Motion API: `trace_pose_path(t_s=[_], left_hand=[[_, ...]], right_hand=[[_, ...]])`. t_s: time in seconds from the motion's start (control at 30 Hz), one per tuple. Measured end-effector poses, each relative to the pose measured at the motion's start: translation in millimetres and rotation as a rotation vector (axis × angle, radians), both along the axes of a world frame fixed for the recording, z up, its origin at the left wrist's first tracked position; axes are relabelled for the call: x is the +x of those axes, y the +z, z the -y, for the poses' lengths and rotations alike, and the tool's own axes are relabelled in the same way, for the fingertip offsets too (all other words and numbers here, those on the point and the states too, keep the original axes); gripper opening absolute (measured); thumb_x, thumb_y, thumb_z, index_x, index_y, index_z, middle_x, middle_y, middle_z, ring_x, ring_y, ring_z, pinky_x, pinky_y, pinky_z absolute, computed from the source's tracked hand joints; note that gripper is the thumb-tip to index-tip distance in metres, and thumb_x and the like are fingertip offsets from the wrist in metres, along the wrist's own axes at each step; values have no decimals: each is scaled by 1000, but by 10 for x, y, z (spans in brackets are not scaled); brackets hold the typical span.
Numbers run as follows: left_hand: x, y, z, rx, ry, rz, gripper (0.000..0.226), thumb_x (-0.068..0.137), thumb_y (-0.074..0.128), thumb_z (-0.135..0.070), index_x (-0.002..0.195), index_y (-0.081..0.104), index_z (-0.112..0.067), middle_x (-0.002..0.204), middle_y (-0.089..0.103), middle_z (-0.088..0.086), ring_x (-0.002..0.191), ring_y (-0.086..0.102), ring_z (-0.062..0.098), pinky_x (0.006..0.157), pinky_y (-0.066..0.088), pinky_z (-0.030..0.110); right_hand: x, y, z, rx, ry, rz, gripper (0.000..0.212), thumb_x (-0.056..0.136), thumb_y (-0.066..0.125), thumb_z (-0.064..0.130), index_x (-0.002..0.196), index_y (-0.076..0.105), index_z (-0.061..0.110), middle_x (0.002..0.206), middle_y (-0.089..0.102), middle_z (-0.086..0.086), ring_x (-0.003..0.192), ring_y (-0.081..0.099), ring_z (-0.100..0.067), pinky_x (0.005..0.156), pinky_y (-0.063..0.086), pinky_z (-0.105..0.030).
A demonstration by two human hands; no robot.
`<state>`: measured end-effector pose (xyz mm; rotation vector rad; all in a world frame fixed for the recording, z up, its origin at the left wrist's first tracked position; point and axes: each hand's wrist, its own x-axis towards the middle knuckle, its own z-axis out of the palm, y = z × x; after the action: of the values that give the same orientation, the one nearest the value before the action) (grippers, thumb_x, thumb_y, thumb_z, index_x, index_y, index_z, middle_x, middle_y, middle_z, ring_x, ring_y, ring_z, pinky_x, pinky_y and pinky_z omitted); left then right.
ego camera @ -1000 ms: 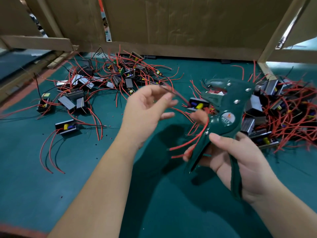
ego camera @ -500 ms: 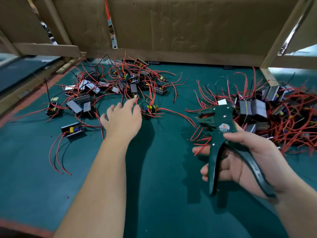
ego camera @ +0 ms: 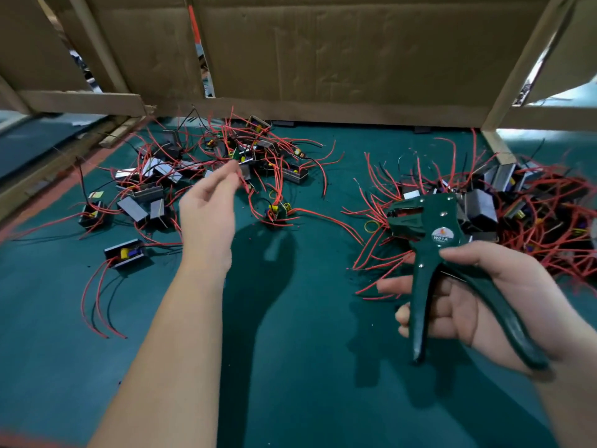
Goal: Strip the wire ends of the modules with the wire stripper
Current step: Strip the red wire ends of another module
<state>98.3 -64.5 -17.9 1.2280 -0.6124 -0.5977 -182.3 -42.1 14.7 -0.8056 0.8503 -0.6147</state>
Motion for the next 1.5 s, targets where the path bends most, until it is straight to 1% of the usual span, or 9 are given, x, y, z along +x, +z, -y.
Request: trace_pose_path(t_s=[0.17,0.27,0.37,0.5,0.87,1.1,1.27,1.4,1.5], left_hand=[[30,155,-142,-331,-235,-563,33,89,58,-33,64,72,-18,71,68,-5,82,68,10,69,49,17],[-16,208,-198,-368,-293,-654,28,78,64,-35,54,67,-21,63,61,-9,75,67,7,75,48,22],[-57,219,-235,-354,-410,-586,24,67,72,-38,50,65,-23,57,58,-12,64,61,3,81,45,30],[-122,191,-307,-406,-832,-412,25,62,81,-41,53,67,-22,58,57,-12,62,55,5,80,46,28],[-514,183,-386,20,-1537,186,18,77,73,-42,69,74,-27,69,66,-5,70,60,15,72,45,28],[-476,167,-312,268,-1378,-124,22,74,49,-35,63,53,-17,56,62,9,47,59,18,39,40,16],[-677,98,-259,231,-1205,-150,38,87,41,-41,87,69,-14,75,64,-1,59,59,9,56,46,20],[-831,47,-279,66,-1138,-109,23,96,47,-22,101,64,-8,62,56,-14,47,48,-4,44,33,6],[-816,64,-245,-9,-1023,-243,17,90,57,-8,105,62,-10,76,65,3,52,56,4,54,45,16]], right_hand=[[31,-50,-29,-132,-70,22,68,59,53,24,119,42,-8,98,64,-38,57,63,-44,51,56,-47],[25,-25,-48,-154,-58,118,67,52,73,33,101,57,-9,105,62,-38,62,64,-43,57,57,-47],[-4,8,-44,-76,97,408,60,58,80,27,102,64,-10,112,59,-39,72,64,-45,70,55,-52],[89,2,-68,96,233,818,51,94,40,11,135,29,-18,130,44,-41,104,53,-51,95,38,-58],[250,-176,-120,-9,183,587,62,66,75,27,123,61,8,107,64,-21,74,65,-36,71,54,-44],[188,-93,-112,69,249,805,41,90,52,16,128,48,-1,115,55,-36,95,55,-43,93,41,-54],[193,-119,-111,75,282,759,49,92,49,18,134,41,-5,106,58,-35,94,55,-44,91,40,-55],[247,-142,-132,25,340,681,51,92,49,21,134,41,-7,104,58,-34,93,56,-43,90,41,-51],[246,-170,-113,8,358,652,53,88,55,23,132,45,-5,95,61,-32,89,59,-43,85,46,-48]])
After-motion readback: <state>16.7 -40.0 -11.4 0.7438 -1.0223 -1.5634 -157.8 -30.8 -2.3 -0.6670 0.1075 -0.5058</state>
